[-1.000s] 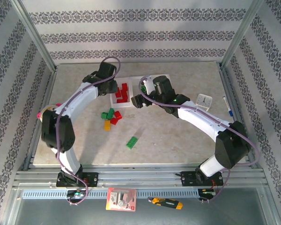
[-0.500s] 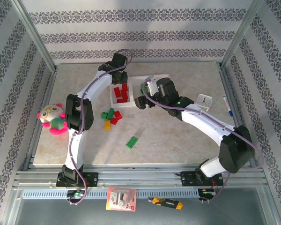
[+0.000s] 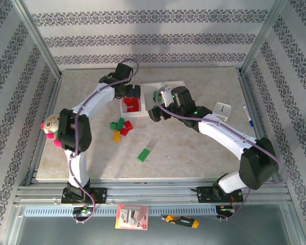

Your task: Sort the legos into containers by color

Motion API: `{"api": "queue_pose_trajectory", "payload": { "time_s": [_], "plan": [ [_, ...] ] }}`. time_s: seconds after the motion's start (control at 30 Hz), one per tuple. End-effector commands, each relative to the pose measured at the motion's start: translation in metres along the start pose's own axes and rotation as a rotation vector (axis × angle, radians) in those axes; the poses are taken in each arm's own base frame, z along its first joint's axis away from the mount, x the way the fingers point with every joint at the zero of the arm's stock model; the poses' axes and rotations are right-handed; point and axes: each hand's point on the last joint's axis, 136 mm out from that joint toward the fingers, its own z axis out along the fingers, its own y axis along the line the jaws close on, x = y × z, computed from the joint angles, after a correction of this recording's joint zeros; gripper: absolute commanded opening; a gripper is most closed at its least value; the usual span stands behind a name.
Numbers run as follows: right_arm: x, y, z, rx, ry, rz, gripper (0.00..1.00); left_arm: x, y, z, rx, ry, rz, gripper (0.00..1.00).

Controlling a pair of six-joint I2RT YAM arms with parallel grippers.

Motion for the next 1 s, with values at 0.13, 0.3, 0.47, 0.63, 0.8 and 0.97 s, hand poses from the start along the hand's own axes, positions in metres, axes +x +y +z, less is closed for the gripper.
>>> {"api": "queue_pose_trajectory", "payload": {
  "time_s": [0.13, 0.3, 0.47, 0.63, 0.8, 0.97],
  "plan": [
    [0.065, 0.038, 0.004, -0.046, 0.251, -0.188, 0.98, 0.040, 0.021, -0.048, 0.009, -0.114, -0.132, 0.99],
    [0.097, 0.081, 0.007, -0.130, 0.351, -0.233, 0.98, 0.079, 0.052, -0.058, -0.065, -0.103, -0.168, 0.99],
    [0.135, 0.118, 0.012, -0.219, 0.477, -0.304, 0.98, 0.095, 0.080, -0.064, -0.128, -0.089, -0.196, 0.99],
    [0.165, 0.125, 0.027, -0.219, 0.599, -0.333, 0.98, 0.093, 0.103, -0.069, -0.167, -0.096, -0.240, 0.99],
    [0.183, 0.133, 0.039, -0.211, 0.702, -0.336, 0.98, 0.090, 0.117, -0.073, -0.180, -0.103, -0.273, 0.99],
    [0.184, 0.138, 0.045, -0.189, 0.736, -0.359, 0.98, 0.094, 0.121, -0.074, -0.185, -0.101, -0.277, 0.99]
  ]
}}
